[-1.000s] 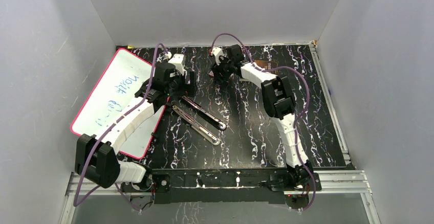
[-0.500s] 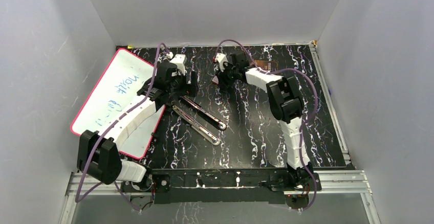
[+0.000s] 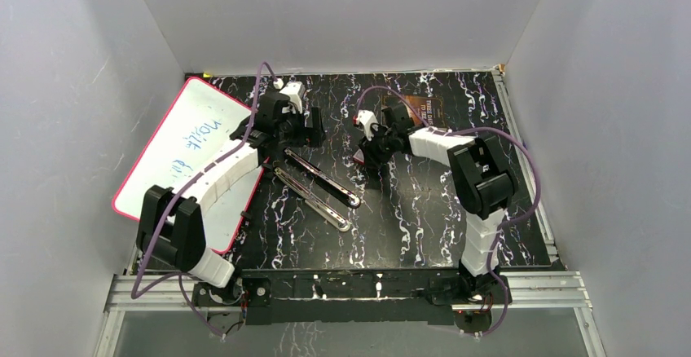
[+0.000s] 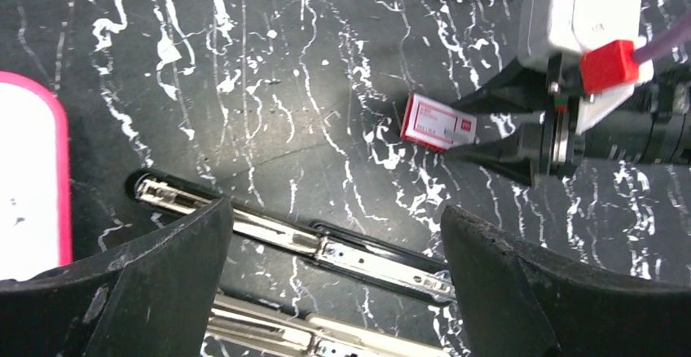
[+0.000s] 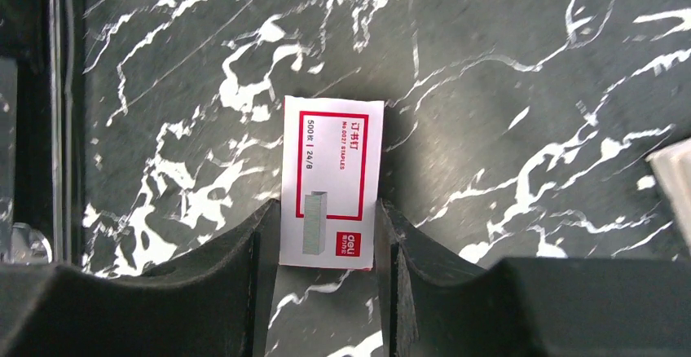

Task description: Load the staples into the stapler

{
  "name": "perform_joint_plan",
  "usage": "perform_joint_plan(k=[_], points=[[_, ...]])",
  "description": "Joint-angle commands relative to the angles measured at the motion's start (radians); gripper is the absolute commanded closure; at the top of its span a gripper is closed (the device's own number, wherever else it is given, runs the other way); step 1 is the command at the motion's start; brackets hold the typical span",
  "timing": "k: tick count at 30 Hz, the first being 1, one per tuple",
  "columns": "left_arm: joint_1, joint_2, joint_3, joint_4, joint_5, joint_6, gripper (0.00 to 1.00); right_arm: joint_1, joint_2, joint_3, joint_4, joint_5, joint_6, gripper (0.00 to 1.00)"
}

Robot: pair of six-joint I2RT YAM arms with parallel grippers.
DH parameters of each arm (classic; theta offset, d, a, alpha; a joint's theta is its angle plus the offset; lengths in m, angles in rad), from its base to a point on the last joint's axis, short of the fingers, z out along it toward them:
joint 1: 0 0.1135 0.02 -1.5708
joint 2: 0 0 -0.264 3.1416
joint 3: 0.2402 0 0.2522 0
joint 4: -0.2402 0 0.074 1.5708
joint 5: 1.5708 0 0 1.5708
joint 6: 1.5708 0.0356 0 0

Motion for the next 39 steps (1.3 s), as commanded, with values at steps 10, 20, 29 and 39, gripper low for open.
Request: perform_joint_plan(k=[10, 20, 29, 39], points=[[0.114, 0.095, 0.002, 0.151, 0.288, -0.283, 0.02, -0.001, -0.055, -0.114, -0.004, -0.01, 0.005, 0.38], [0.121, 0.178, 0.048, 0.173, 0.363, -0.31, 0.17, 0.009, -0.039, -0.125, 0.02, 0.025, -0.006, 0.45], [0.121, 0.37, 0.12, 0.273, 0.516, -0.386, 0.44, 0.012, -0.049, -0.146, 0.053, 0.026, -0.013, 0.49], [0.112, 0.541, 0.172, 0.388, 0.659, -0.426, 0.62, 0.018, -0.031, -0.132, 0.051, 0.028, -0.026, 0.5]])
